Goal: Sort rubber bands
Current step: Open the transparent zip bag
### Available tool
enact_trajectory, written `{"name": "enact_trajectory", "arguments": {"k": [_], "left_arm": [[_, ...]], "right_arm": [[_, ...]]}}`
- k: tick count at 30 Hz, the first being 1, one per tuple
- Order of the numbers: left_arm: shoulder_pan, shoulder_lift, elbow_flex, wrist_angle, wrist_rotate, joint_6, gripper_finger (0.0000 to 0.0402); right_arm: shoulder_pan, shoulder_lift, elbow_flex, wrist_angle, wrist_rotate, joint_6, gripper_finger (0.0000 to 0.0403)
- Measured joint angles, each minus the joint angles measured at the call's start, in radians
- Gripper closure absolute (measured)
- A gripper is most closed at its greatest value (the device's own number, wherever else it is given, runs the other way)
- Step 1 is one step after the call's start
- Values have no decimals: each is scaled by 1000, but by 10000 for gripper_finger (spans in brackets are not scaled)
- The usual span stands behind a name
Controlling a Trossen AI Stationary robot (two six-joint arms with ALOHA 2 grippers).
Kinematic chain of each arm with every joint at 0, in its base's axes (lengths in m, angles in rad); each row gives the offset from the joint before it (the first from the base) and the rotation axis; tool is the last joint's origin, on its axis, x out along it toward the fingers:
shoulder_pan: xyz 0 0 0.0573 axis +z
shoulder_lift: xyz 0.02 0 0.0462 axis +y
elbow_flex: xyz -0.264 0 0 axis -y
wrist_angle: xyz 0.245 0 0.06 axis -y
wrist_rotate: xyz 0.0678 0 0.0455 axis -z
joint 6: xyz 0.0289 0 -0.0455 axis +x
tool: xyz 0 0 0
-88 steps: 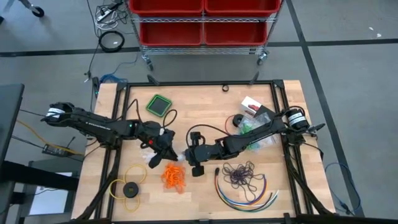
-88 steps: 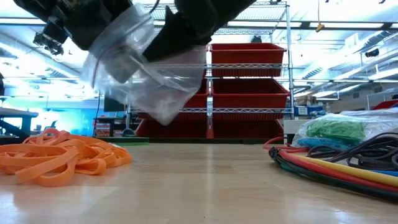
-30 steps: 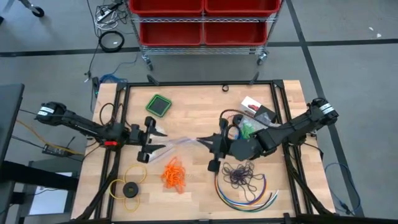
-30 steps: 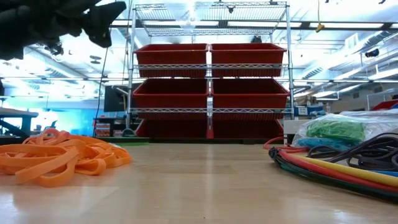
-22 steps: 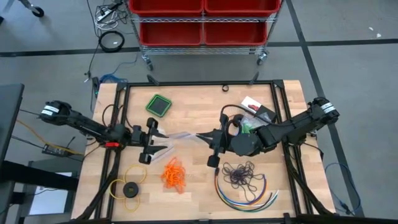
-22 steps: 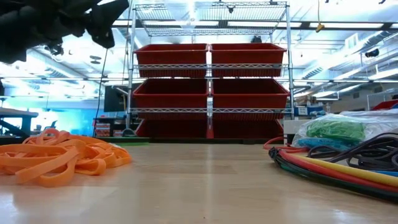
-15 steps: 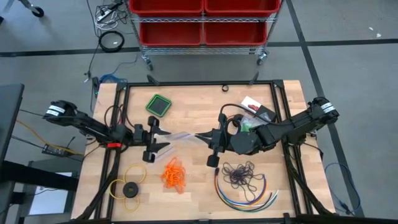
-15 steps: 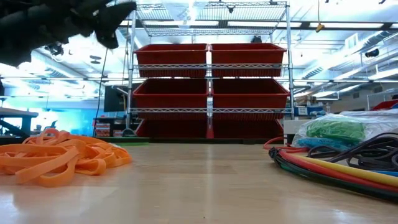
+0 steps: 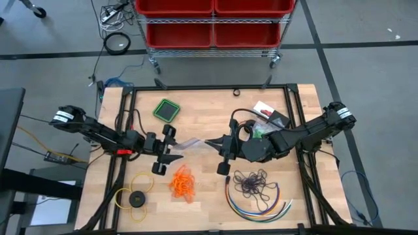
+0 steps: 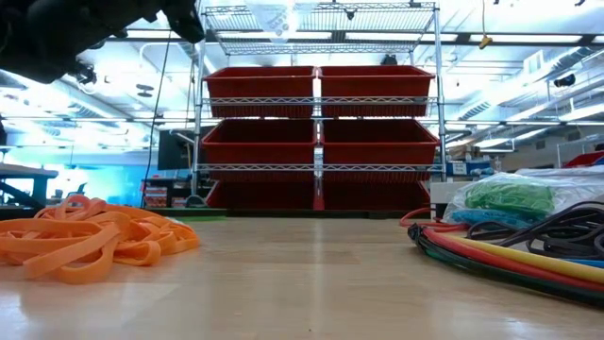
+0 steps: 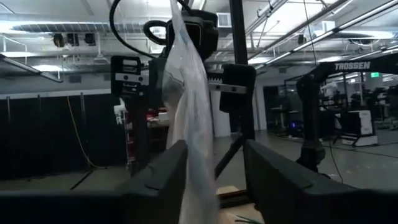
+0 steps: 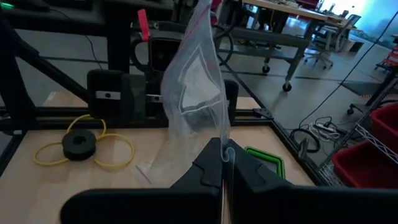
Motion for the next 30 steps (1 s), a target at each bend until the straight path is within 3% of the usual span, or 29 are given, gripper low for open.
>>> {"name": "enact_trajectory", "arguments": {"k": [6,8,13,18,24,30], "left_arm": [[0,0,0,-7,71,-2,366],[0,0,-1,-25,80,-2,390],[0,0,-2,-50,80,-4,397],[0,0,-2,-78,80,-11,398],[0,0,-3,-231,55,-37,400],[0,0,-3,-375,41,-70,400]], "right_arm": [[2,0,0,-58,41,13,403],[2,1,0,-81,48,35,403],[2,1,0,-208,41,174,391],[3,1,0,-391,0,338,343],[32,1,0,-544,-2,498,281],[67,1,0,-628,-3,586,252]]}}
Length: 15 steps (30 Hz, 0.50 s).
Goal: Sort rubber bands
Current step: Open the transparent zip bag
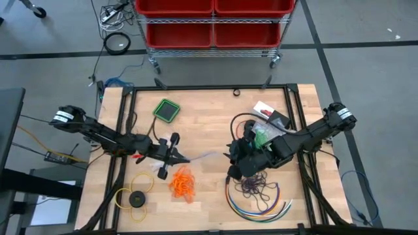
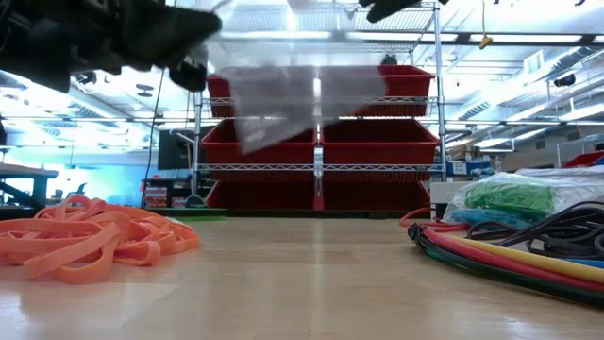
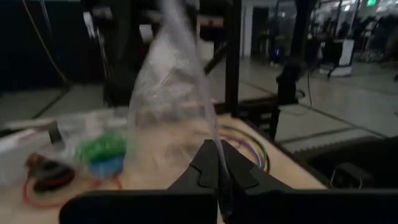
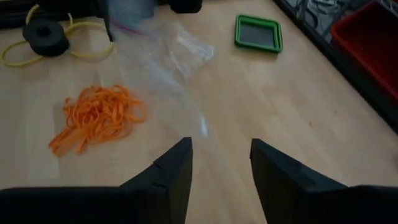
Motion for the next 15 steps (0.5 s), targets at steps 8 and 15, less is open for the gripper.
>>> {"name": "enact_trajectory", "arguments": {"k": [8,15], "left_arm": [[0,0,0,-174,11,-50,401],[-7,-1,121,-543,48,-35,401]], "right_arm": [[14,0,0,-12,0,67,262],[-23,7,0,134,-99,17,264]]}}
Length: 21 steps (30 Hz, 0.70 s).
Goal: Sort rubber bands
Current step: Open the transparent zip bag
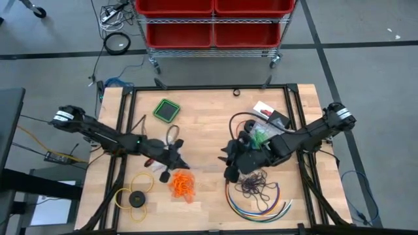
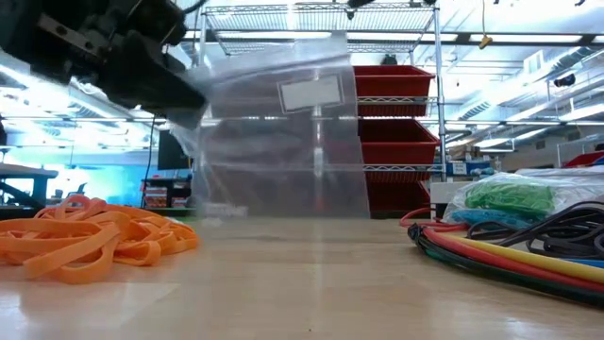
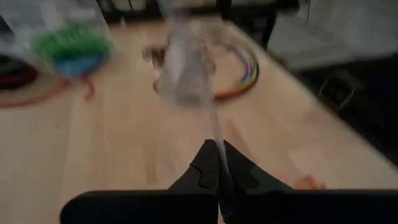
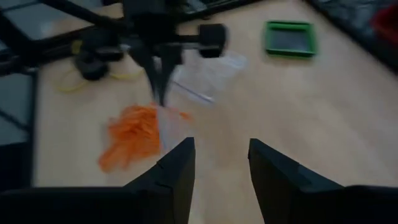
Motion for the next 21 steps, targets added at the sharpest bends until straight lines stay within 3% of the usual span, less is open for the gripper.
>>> {"name": "enact_trajectory", "arguments": {"k": [5,9,21], "left_arm": [[-32,0,203,-413,-108,114,401],[-44,0,315,-617,-168,168,401],[-65,-1,377,-664,-206,222,401]], "right_arm": [[-49,25,-1,73,-140,-42,268],[-68,49,-2,61,-182,-34,273],[-119,170,0,210,-343,-62,277]]}}
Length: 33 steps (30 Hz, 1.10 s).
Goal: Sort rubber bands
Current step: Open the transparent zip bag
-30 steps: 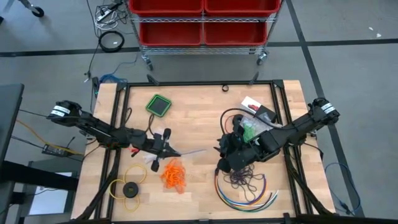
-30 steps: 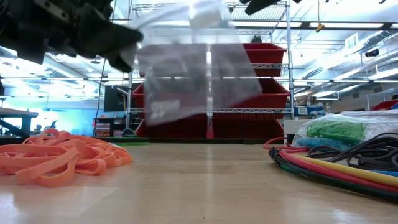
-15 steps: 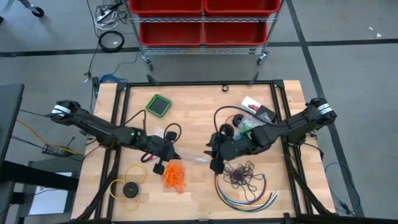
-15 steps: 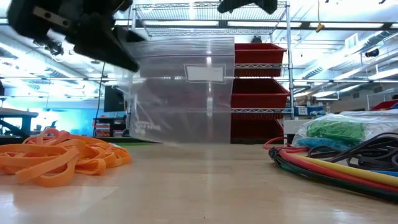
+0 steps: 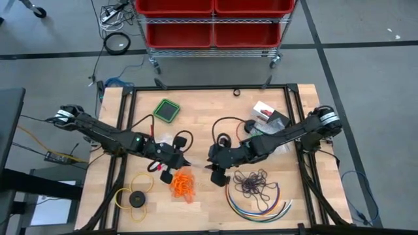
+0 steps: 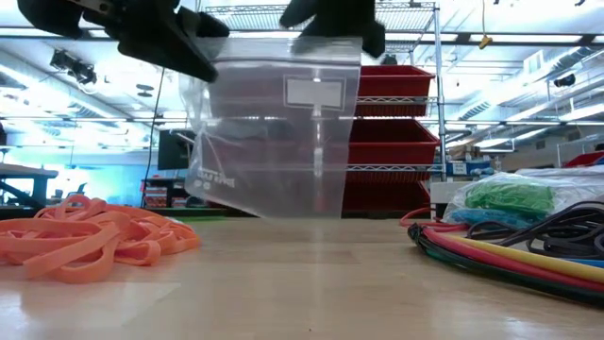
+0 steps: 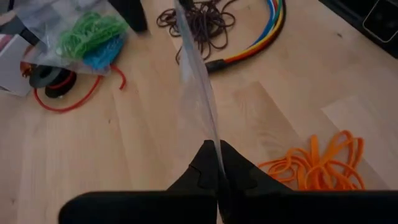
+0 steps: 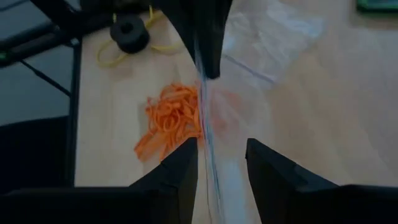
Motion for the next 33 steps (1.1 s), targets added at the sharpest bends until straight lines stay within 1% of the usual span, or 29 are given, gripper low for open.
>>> {"name": "enact_trajectory", "arguments": {"k": [8,13,17,33], "left_arm": [[0,0,0,-1,0,1,401],[0,0,0,-14,-1,3,400],[0,0,0,-16,0,3,400],[0,0,0,-16,3,3,400]], "right_arm": [[-33,58,0,26,-19,-1,282],[-39,55,0,46,-29,-21,288],[-39,49,0,102,-30,-45,292],[-75,49,0,100,-16,-52,301]]}}
